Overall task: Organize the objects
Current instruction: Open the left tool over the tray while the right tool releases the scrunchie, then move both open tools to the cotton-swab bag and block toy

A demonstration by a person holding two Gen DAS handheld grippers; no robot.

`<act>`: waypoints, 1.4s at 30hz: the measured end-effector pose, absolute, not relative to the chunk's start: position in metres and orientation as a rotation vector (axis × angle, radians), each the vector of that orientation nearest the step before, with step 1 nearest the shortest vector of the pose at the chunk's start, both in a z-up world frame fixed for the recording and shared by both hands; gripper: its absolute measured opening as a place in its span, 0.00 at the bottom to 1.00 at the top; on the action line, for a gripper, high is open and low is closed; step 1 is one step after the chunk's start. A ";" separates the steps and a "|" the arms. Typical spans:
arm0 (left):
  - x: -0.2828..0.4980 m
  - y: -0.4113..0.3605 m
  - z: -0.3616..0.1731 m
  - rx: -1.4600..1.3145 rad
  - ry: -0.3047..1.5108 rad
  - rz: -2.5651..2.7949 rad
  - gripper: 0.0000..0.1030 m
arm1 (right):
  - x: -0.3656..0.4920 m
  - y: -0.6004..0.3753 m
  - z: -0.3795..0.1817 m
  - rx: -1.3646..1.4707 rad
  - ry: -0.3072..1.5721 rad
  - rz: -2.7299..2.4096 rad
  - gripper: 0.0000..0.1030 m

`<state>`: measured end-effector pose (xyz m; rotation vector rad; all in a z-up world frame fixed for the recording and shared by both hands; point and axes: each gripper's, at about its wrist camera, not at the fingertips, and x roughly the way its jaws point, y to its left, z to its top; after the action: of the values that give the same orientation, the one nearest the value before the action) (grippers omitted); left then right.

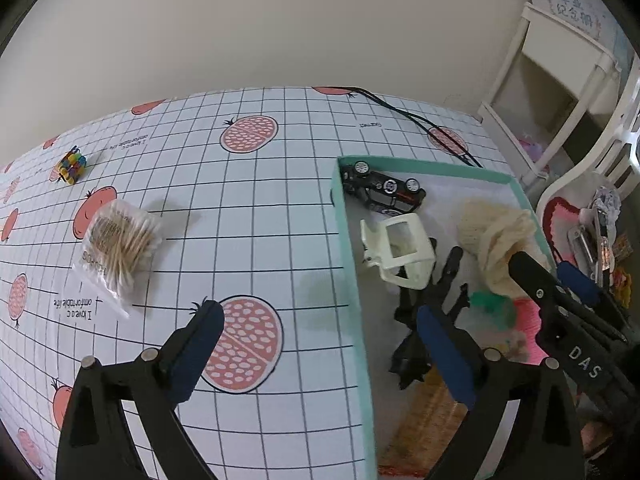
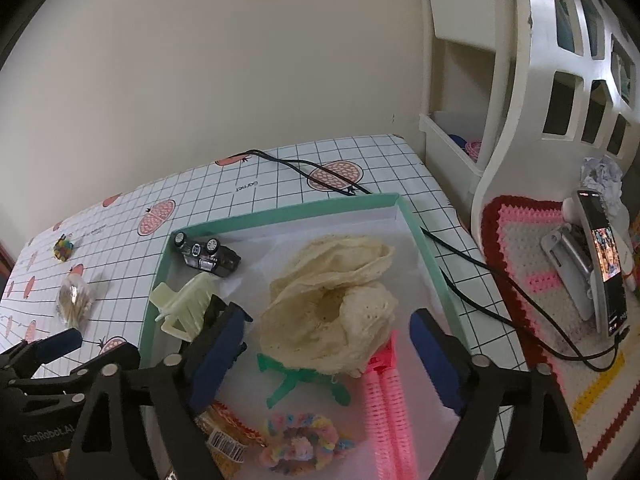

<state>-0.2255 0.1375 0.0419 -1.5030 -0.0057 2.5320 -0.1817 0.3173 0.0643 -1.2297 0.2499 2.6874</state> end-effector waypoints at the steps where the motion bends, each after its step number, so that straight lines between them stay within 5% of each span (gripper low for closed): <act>1: -0.226 0.135 0.041 -1.500 -0.010 2.539 0.94 | -0.182 0.316 0.064 -1.227 0.247 2.687 0.91; 11: -0.232 0.120 0.034 -1.465 -0.054 2.550 1.00 | -0.187 0.310 0.060 -1.238 0.230 2.675 1.00; 27: -0.232 0.108 0.041 -1.434 -0.133 2.549 1.00 | -0.187 0.303 0.061 -1.234 0.194 2.675 1.00; 42: -0.240 0.028 0.099 -1.305 -0.217 2.763 1.00 | -0.186 0.247 0.113 -1.075 0.151 2.831 1.00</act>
<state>-0.2400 0.0284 0.0988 -1.3052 -0.2168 2.7628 -0.1858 0.2474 0.1128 -1.0749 0.1507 2.8313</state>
